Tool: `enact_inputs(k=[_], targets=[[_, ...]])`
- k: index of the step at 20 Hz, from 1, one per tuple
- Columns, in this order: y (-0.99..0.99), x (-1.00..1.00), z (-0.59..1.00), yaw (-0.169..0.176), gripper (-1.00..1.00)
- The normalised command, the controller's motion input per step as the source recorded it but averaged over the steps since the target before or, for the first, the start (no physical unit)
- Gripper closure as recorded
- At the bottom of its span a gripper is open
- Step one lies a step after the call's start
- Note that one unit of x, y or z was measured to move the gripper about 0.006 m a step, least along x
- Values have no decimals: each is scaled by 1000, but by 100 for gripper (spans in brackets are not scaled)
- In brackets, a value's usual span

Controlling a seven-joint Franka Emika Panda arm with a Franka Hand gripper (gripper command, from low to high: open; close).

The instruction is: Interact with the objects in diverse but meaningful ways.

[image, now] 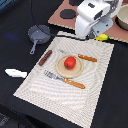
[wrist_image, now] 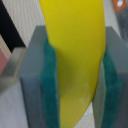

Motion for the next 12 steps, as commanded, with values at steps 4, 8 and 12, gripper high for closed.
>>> enact_inputs(k=[4, 8, 12], targets=[[382, -743, -539, 51, 100], [156, -718, -464, 49, 100], [20, -634, -464, 34, 100]])
